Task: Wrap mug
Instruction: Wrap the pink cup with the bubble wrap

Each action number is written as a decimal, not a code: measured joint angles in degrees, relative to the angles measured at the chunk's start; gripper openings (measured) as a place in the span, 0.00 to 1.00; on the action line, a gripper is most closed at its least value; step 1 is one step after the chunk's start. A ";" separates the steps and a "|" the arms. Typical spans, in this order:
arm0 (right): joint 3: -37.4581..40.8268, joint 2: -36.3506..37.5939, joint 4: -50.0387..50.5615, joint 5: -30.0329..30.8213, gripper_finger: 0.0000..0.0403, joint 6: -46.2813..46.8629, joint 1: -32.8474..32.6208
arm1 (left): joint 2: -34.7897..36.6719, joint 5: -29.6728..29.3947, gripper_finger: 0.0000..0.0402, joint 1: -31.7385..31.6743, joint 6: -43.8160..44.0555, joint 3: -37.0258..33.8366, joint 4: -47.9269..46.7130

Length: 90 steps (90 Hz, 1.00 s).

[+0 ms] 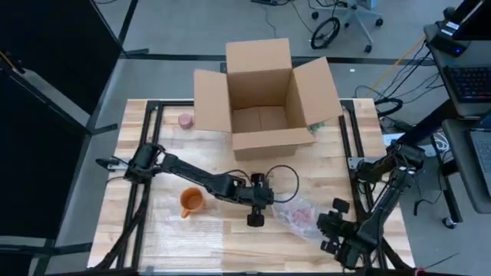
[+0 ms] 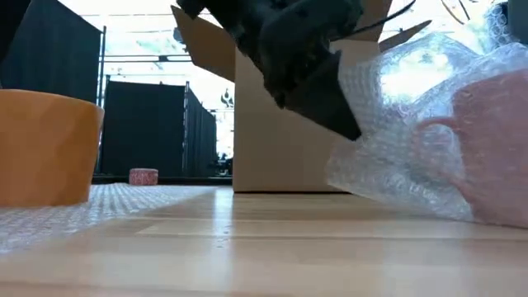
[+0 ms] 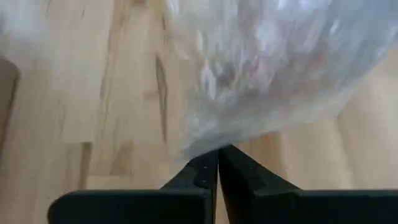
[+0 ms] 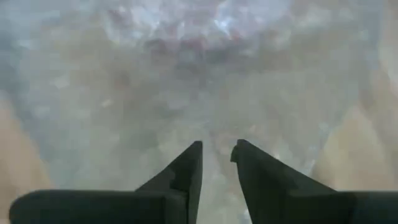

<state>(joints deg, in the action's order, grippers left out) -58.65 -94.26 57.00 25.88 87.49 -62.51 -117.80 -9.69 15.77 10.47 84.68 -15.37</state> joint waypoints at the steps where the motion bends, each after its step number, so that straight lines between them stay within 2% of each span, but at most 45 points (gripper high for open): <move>1: 0.00 0.08 -0.03 0.14 0.20 0.65 -0.19 | 0.00 0.00 0.00 0.13 0.86 0.00 -0.48; 12: 0.00 -0.09 -0.99 2.48 0.20 5.73 -1.97 | -0.89 0.23 0.00 1.98 8.22 -1.66 -3.91; 20: 0.00 -1.35 -1.62 3.11 0.20 7.31 -2.61 | -1.51 0.43 0.00 3.20 10.08 -4.91 -3.29; 28: 0.00 -2.63 -2.02 3.79 0.20 7.68 -2.62 | -2.05 0.28 0.00 3.11 9.00 -8.95 5.04; 39: 0.00 -4.07 -2.41 7.34 0.20 7.66 -2.43 | -4.12 3.83 0.00 -0.10 6.93 -12.13 16.68; 55: 0.02 -5.46 -2.60 8.96 0.20 7.90 -2.31 | -6.46 7.37 0.00 -4.73 2.77 -12.17 25.35; 69: 0.02 -6.68 -4.35 10.43 0.20 7.99 -1.88 | -5.47 6.62 0.00 -6.58 -0.97 -11.03 24.30; 90: 0.02 -7.62 -4.79 11.94 0.20 6.33 -0.38 | -2.22 6.40 0.00 -5.42 -4.89 -6.12 25.96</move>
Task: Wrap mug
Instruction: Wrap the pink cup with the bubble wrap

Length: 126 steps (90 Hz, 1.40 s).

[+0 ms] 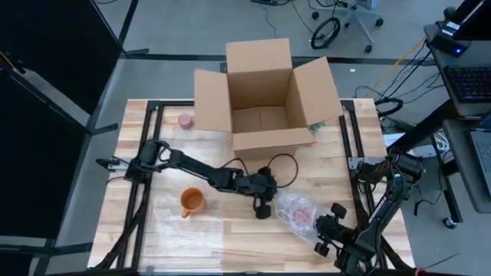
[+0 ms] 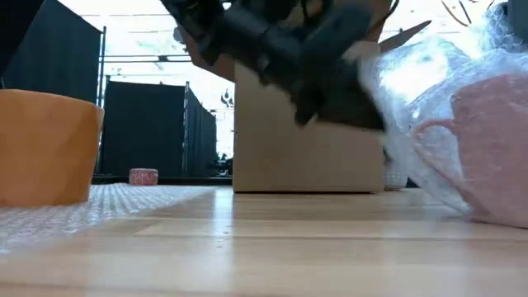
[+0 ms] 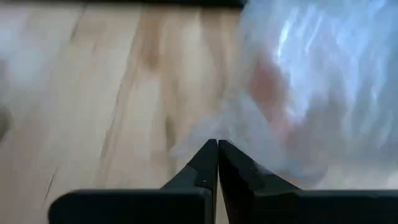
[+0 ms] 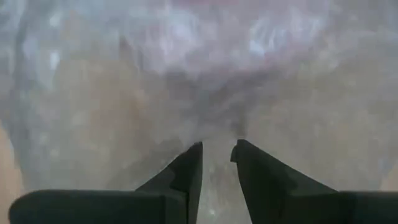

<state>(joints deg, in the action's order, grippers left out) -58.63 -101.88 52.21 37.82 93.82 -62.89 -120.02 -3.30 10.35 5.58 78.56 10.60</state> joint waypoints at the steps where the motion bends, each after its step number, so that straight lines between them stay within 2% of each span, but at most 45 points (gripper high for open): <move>1: 0.00 -0.01 -0.01 0.02 0.20 -0.09 0.13 | -0.04 0.00 0.00 0.09 -0.20 0.19 -0.20; 25: 0.00 -0.01 -0.14 -0.12 0.20 -1.29 1.34 | -0.14 0.06 0.00 2.71 -3.56 5.50 1.05; 33: 0.00 -0.01 -0.46 -0.22 0.20 -1.49 1.72 | -0.15 2.09 0.00 3.32 -3.69 7.49 1.03; 64: 0.00 0.01 -4.01 -0.62 0.20 -6.43 4.53 | -0.75 3.42 0.00 4.29 -4.04 7.69 2.99; 77: 0.00 0.01 -4.04 -0.63 0.20 -6.58 4.94 | -0.77 3.08 0.00 3.53 -3.29 9.44 -0.11; 83: 0.00 0.01 -4.05 -0.71 0.20 -6.50 4.87 | -0.63 1.11 0.00 3.15 -3.40 10.51 -4.35; 97: 0.00 0.03 -3.77 -1.73 0.20 -5.99 4.57 | 2.20 -3.60 0.00 3.14 -3.12 13.59 -20.92; 110: 0.00 0.03 -3.67 -1.77 0.20 -6.23 4.57 | 7.90 -11.97 0.00 4.68 2.34 13.86 -36.84; 115: 0.00 0.06 -3.57 -1.79 0.20 -6.25 4.56 | 8.69 -12.11 0.00 5.05 4.95 13.03 -42.40; 126: 0.00 0.08 -3.59 -1.81 0.20 -6.25 4.30 | 9.06 -11.23 0.00 5.18 9.32 10.72 -47.98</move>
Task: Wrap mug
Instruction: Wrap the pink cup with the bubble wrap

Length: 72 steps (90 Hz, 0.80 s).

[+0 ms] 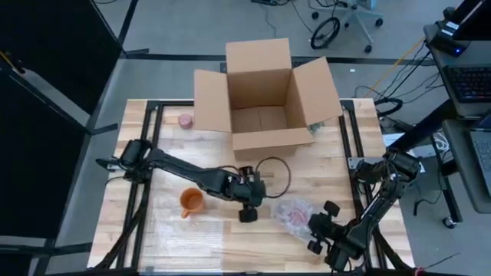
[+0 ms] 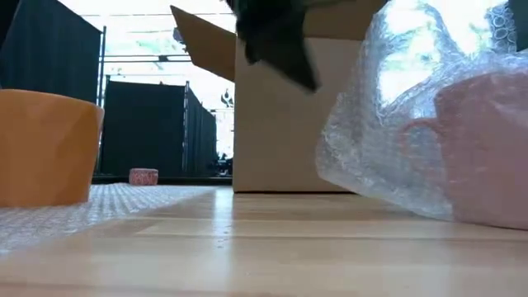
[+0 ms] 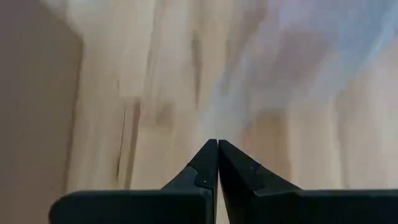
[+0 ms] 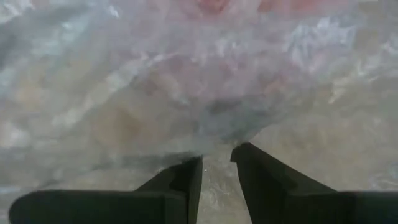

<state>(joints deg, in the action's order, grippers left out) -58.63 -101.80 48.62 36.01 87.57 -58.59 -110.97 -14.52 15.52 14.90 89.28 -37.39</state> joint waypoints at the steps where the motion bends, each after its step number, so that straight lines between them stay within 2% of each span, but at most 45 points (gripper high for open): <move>1: 0.00 0.00 0.00 0.00 0.20 0.00 -0.04 | 0.05 0.22 0.00 0.00 0.56 -0.34 -0.03; 14: 0.00 0.00 -0.09 -0.10 0.20 0.11 -0.60 | 0.32 5.05 0.05 -1.39 5.83 -6.39 4.10; 29: 0.00 0.00 -0.04 -0.11 0.20 0.20 -0.74 | 0.17 12.04 0.22 -2.76 7.21 -14.04 22.06; 44: 0.00 0.00 0.02 -0.09 0.20 0.20 -0.74 | 0.23 14.83 0.43 -4.94 10.09 -18.42 29.94; 53: 0.00 0.00 0.04 -0.07 0.20 0.20 -0.74 | 0.21 15.08 0.52 -5.49 10.55 -19.46 33.71; 63: 0.02 0.00 0.04 0.40 0.20 0.01 -0.74 | -1.82 14.56 0.58 -5.15 8.60 -19.31 39.86; 72: 0.00 0.00 0.09 1.10 0.20 -0.17 -0.69 | -5.40 15.35 0.58 -5.28 8.10 -19.39 45.34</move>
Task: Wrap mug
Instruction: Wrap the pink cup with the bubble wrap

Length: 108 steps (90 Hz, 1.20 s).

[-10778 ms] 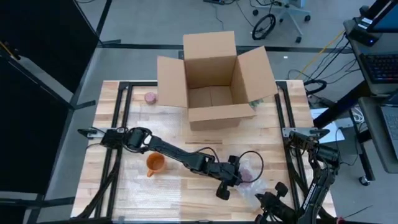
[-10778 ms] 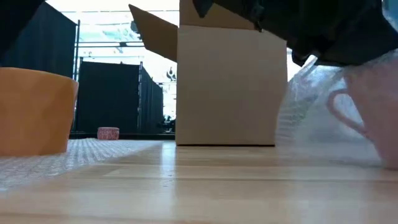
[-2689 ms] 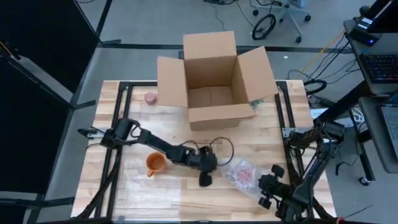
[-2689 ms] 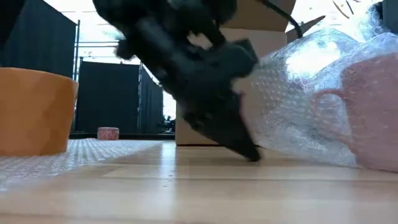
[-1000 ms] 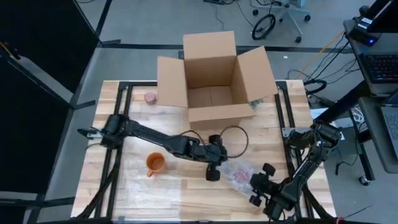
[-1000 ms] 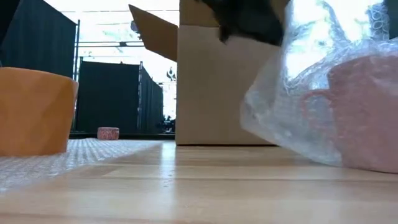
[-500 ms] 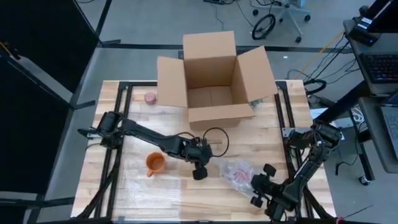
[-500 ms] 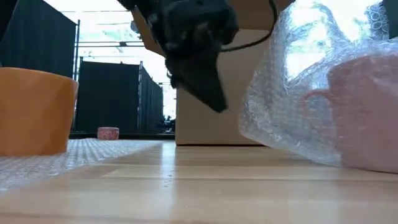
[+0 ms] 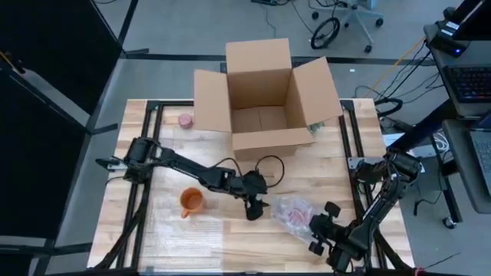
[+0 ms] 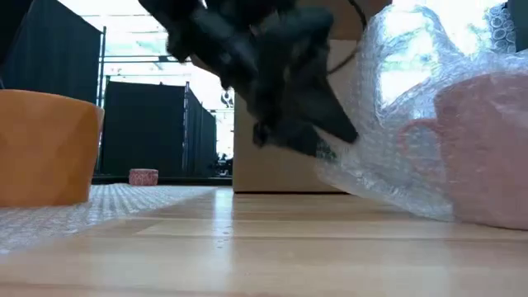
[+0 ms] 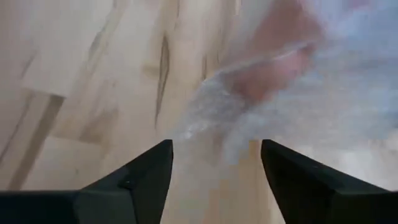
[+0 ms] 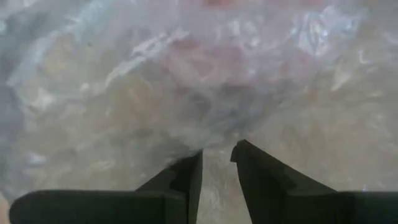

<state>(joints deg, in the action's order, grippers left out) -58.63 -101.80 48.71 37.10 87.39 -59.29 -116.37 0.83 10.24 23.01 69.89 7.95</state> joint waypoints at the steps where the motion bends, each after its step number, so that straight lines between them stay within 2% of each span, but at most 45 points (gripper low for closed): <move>1: 0.00 0.00 0.00 0.13 0.20 0.00 0.00 | -0.42 0.31 0.58 -0.02 -0.14 -0.01 0.75; 7: 0.00 0.00 -0.02 0.39 0.20 0.00 0.00 | -2.18 1.72 0.54 -0.11 -1.23 0.30 3.35; 13: 0.00 0.00 -0.02 0.39 0.20 0.00 0.00 | -3.45 2.03 0.46 0.02 -2.48 1.78 3.78; 18: 0.00 0.00 -0.02 0.39 0.20 -0.02 0.00 | -4.24 2.18 0.36 0.02 -2.95 2.80 3.93; 27: 0.00 0.00 -0.02 0.41 0.20 -0.02 0.00 | -4.47 2.22 0.10 -0.02 -4.07 3.07 3.31; 32: 0.00 0.00 -0.04 0.41 0.20 -0.02 0.00 | -4.03 1.91 0.04 -0.04 -4.31 3.19 3.32; 46: 0.00 0.00 0.04 0.41 0.20 -0.02 0.09 | 1.46 -2.52 0.01 0.39 -7.01 3.21 0.68; 58: 0.02 0.00 0.00 0.41 0.20 -0.22 0.09 | 4.74 -3.79 0.01 0.44 -8.25 3.30 1.18; 77: 0.02 0.00 -0.01 0.33 0.20 -0.24 0.79 | 4.10 -2.98 0.00 0.95 -11.67 3.30 7.02; 108: 0.02 0.00 -0.65 0.37 0.20 -2.84 2.34 | 2.42 -2.61 0.00 0.92 -11.39 2.85 4.31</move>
<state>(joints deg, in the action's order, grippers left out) -58.61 -101.80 48.06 37.47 84.55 -56.95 -113.95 -1.78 11.16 11.62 72.74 12.26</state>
